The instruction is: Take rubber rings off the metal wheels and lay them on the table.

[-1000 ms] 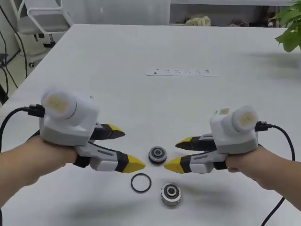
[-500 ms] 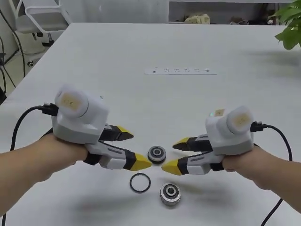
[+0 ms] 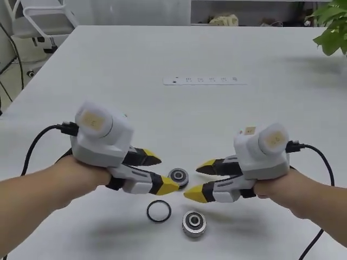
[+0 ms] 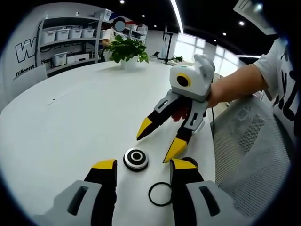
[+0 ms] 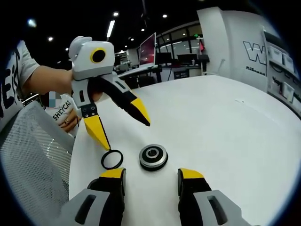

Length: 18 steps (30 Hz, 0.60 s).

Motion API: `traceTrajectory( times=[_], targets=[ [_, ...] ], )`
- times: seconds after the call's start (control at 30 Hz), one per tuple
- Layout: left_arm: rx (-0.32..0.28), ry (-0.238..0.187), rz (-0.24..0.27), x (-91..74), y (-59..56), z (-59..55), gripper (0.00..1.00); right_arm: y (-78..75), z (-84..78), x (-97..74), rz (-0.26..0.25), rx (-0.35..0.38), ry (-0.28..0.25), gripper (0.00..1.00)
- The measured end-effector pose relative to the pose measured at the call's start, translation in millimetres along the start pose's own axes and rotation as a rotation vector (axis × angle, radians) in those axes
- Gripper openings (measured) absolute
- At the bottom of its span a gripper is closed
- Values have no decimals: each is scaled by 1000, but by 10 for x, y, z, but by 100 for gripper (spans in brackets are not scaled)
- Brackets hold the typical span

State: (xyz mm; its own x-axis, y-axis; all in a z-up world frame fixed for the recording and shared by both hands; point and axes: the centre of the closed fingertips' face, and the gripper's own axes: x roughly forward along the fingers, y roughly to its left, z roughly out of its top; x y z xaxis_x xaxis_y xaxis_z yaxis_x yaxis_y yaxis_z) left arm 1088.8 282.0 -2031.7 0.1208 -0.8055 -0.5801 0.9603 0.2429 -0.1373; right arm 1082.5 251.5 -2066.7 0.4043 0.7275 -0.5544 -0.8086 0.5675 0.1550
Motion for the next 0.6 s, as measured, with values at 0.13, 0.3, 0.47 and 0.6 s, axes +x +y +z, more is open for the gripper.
traceTrajectory(
  times=[0.13, 0.3, 0.47, 0.6],
  targets=[
    [-5, -2, 5, 36, 38, -3, 35, -1, -9, 4, 0, 2, 0, 42],
    [-8, 6, 0, 113, 50, -20, 33, 8, -15, 11, 2, 5, -2, 42],
    [-12, 19, -6, 169, 36, -60, 29, 9, -19, 14, 3, 9, -4, 42],
    [-22, 15, -6, 194, 39, -56, 27, 5, -26, 13, 3, 11, -3, 42]
  ],
)
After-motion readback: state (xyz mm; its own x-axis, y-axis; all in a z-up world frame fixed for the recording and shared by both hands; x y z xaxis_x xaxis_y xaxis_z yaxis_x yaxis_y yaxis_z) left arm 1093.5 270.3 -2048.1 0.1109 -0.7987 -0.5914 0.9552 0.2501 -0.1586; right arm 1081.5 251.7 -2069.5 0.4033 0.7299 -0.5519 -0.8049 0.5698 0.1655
